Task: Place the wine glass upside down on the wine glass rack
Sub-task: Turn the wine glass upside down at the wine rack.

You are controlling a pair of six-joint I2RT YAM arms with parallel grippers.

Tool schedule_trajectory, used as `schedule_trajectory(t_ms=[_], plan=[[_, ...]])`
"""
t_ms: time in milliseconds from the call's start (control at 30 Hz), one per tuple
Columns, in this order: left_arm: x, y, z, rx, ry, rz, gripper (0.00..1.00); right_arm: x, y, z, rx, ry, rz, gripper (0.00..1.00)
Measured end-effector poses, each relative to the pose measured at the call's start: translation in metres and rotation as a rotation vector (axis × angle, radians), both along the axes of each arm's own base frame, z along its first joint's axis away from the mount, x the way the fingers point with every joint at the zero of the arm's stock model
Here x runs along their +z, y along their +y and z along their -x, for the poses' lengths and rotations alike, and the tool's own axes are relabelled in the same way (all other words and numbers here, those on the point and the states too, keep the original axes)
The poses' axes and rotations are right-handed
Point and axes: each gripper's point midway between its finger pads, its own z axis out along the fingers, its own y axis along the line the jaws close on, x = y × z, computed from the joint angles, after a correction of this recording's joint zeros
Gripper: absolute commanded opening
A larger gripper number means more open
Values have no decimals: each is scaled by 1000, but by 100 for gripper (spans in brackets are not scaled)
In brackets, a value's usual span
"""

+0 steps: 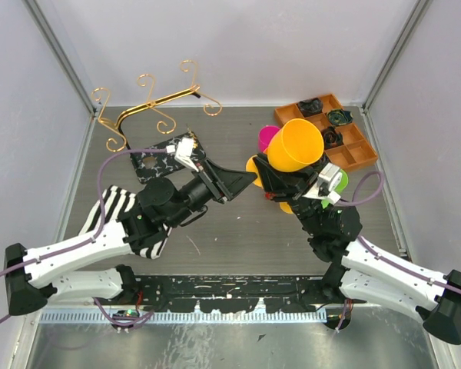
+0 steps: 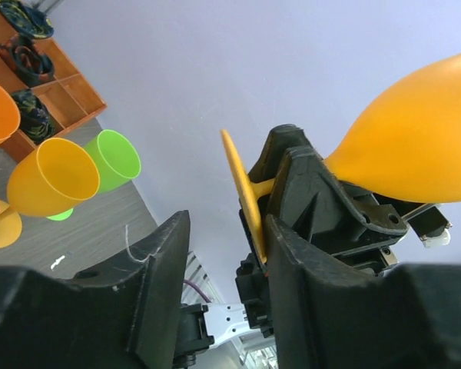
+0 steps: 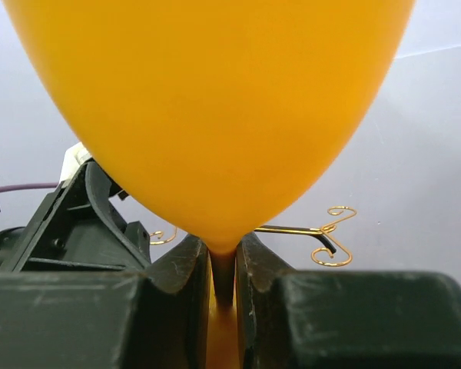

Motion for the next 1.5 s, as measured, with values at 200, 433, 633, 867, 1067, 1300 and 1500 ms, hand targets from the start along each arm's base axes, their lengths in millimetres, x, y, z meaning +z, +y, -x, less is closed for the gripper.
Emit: schedule_trajectory(t_ms=[200, 433, 633, 867, 1067, 1300, 1500], plan=[[5, -13, 0, -18, -3, 7, 36, -1, 1, 0, -10, -17, 23, 1], [9, -16, 3, -28, -6, 26, 5, -2, -1, 1, -19, -23, 40, 1], [11, -15, 2, -17, -4, 22, 2, -6, -4, 3, -19, -24, 41, 3], [6, -10, -1, 14, -3, -35, 0, -13, -1, 4, -3, -1, 65, 36], [0, -4, -7, 53, -6, -70, 0, -20, -1, 7, 19, 21, 70, 54], [-7, -1, -8, 65, -19, -134, 1, -31, -7, 13, 36, 50, 73, 61], [-11, 20, -12, 131, -61, -216, 0, -57, -11, 11, 28, 122, 105, 65]])
